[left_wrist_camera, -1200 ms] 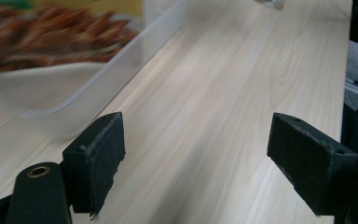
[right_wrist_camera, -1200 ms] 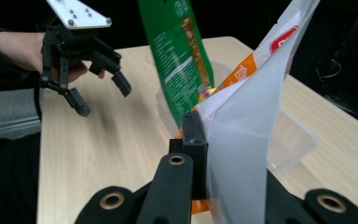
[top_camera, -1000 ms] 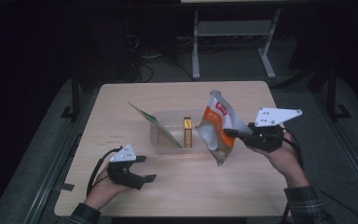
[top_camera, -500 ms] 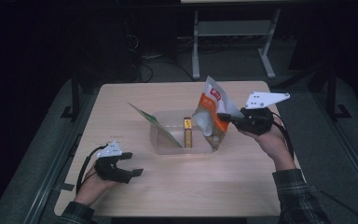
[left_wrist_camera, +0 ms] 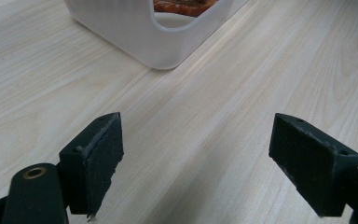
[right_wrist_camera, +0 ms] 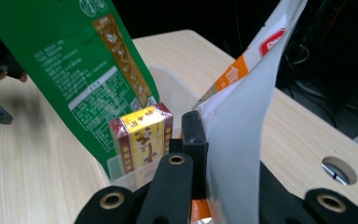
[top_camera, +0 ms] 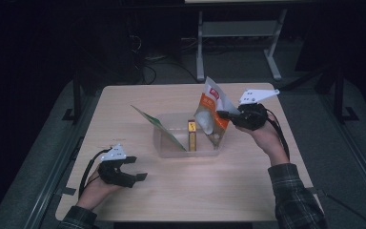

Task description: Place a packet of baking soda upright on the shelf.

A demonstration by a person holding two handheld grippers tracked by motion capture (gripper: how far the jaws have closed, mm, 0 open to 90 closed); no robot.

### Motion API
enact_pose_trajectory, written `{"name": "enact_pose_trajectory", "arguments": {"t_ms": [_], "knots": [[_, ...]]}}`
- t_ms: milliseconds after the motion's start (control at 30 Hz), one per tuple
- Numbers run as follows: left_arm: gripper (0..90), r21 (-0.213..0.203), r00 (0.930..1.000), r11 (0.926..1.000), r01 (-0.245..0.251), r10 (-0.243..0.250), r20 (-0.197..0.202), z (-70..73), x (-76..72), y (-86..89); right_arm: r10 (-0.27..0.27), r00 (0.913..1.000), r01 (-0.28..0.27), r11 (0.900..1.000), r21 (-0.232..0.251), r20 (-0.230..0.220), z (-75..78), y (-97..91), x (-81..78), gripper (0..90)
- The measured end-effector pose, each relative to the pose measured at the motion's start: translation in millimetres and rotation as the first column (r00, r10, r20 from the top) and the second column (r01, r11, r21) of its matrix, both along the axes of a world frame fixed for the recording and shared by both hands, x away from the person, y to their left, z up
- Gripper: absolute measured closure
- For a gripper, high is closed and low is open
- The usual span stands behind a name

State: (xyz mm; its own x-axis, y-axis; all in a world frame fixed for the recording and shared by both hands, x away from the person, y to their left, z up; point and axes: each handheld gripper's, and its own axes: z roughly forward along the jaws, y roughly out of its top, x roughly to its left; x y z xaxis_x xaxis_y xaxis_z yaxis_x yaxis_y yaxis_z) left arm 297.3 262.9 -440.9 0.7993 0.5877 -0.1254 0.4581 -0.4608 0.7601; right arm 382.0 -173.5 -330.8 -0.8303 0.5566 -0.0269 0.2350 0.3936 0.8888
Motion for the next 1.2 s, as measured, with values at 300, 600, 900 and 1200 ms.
{"name": "enact_pose_trajectory", "arguments": {"t_ms": [300, 600, 900, 1200], "knots": [[17.0, 0.001, 1.0000, 1.0000, 0.006, -0.006, -0.004, -0.2, 0.1, -0.7, -0.021, 0.9992, 0.020, 0.9994, -0.029, -0.035, -15.2, -0.4, 6.6, 89.7], [17.0, 0.009, 0.9999, 0.9999, 0.013, -0.013, -0.009, -1.2, 0.3, -2.3, -0.032, 0.9979, 0.029, 0.9983, -0.051, -0.056, -25.4, 0.1, 10.0, 89.4], [17.0, 0.027, 0.9994, 0.9992, 0.029, -0.029, -0.017, -3.4, 0.3, -4.7, -0.027, 0.9976, 0.023, 0.9983, -0.054, -0.063, -27.2, 4.0, 9.4, 89.1], [17.0, 0.040, 0.9989, 0.9984, 0.041, -0.040, -0.026, -5.0, 0.1, -7.3, -0.023, 0.9973, 0.019, 0.9982, -0.057, -0.070, -33.6, 5.4, 9.5, 88.9]]}}
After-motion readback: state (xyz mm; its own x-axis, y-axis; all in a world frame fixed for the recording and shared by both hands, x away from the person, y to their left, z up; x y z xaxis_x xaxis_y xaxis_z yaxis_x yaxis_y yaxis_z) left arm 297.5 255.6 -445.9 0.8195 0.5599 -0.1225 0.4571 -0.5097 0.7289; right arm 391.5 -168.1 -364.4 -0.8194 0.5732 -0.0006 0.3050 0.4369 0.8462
